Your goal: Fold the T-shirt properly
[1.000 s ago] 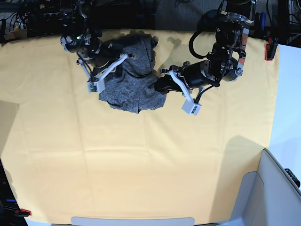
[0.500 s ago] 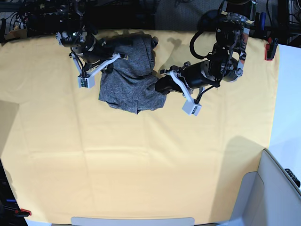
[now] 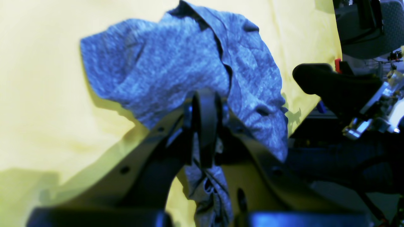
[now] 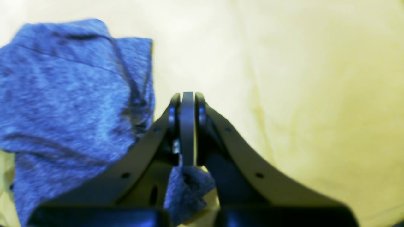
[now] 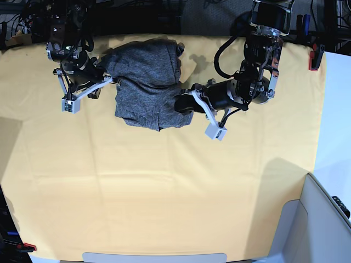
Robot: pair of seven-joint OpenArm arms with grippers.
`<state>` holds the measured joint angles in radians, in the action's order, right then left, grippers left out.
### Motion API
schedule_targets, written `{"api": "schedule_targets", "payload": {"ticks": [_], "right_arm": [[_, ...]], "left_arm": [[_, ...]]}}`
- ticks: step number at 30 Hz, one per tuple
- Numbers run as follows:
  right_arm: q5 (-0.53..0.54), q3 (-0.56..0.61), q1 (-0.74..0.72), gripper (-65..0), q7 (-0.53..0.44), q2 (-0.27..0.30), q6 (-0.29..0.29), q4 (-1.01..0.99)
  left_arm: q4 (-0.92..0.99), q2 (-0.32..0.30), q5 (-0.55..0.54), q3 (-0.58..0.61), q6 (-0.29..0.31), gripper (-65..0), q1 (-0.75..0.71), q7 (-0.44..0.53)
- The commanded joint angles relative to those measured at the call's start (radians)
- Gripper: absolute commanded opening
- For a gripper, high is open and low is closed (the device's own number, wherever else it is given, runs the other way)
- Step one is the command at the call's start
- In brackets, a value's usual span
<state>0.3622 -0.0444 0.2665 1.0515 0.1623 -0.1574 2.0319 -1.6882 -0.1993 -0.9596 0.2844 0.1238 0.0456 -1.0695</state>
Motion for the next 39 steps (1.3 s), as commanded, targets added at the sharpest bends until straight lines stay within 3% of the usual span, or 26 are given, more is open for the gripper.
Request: {"api": "schedule_targets", "payload": {"ticks": [1,8,11,16,21,25,28,34,39], "right_arm": [[0.004,-0.005,-0.005,-65.0,-0.014,0.006,0.008,0.023],[0.367,-0.007,0.037,-65.0,-0.023,0.015,0.015,0.026],[0.381,-0.001,0.073,-65.0,-0.058,0.043,0.061,0.029],[0.433,0.007,0.106,-65.0,-0.078,0.087,0.065,0.029],[0.433,0.108,0.07,-65.0,-0.083,0.084,0.065,0.028],[0.367,0.2,0.029,-65.0,-0.084,0.064,0.061,0.025],[0.246,0.251,0.027,-65.0,-0.078,0.036,0.061,0.022],[0.033,0.36,0.055,-65.0,-0.078,0.033,0.06,0.02],[0.001,0.361,0.07,-65.0,-0.078,0.033,0.06,0.019]], "left_arm": [[-0.019,-0.001,-0.022,0.0,0.007,-63.7,0.017,0.015],[-0.017,-0.004,-0.019,0.0,0.007,-63.7,0.017,0.018],[-0.013,-0.004,-0.019,0.0,0.007,-63.7,0.021,0.018],[0.038,-0.004,-0.017,0.0,0.007,-63.7,0.043,0.022],[0.038,0.004,-0.02,0.0,0.007,-63.7,0.044,0.021],[-0.017,0.005,-0.028,0.008,0.007,-63.7,0.038,0.012],[-0.06,0.005,-0.026,0.062,0.006,-63.7,0.043,-0.019],[-0.028,0.044,-0.023,0.155,0.007,-63.7,0.044,-0.022],[0.072,0.065,-0.02,0.209,0.007,-63.7,0.087,-0.019]]}}
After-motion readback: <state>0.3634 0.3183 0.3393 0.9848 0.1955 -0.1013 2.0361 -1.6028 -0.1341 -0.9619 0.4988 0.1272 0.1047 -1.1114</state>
